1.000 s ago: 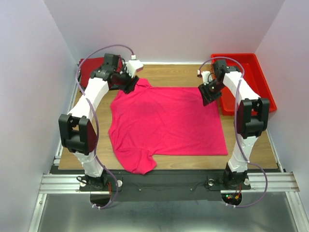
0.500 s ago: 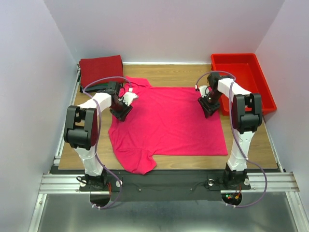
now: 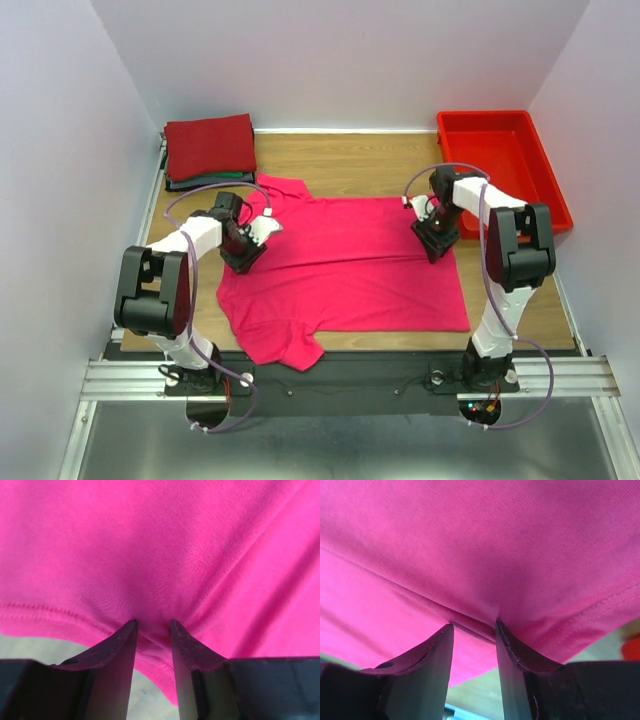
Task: Fold and stack the t-shirts
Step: Flatten the tshirt out
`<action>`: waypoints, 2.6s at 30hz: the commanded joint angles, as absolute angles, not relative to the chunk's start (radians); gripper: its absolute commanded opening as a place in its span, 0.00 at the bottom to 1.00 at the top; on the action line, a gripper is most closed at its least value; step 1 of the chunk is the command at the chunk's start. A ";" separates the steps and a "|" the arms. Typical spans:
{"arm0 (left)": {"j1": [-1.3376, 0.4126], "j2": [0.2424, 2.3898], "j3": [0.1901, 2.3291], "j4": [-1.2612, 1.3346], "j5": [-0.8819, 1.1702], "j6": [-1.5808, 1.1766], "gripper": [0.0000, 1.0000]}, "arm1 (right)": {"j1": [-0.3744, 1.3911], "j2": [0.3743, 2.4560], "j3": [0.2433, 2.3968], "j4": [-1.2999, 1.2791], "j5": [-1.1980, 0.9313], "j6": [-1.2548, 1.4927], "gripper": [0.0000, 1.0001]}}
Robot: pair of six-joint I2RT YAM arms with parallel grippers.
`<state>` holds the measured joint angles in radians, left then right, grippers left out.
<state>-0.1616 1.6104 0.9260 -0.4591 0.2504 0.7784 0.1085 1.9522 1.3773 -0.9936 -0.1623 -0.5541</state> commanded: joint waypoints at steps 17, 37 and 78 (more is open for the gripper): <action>-0.155 2.048 2.003 -0.710 0.419 0.591 0.61 | 0.060 2.322 2.230 -0.950 -0.040 -0.261 0.42; -0.156 2.111 2.003 -0.670 0.414 0.560 0.68 | 0.061 2.382 2.137 -0.928 0.127 -0.387 0.51; -0.045 2.095 1.536 -0.531 0.252 0.584 0.37 | 0.063 2.270 2.148 -0.992 -0.069 -0.301 0.58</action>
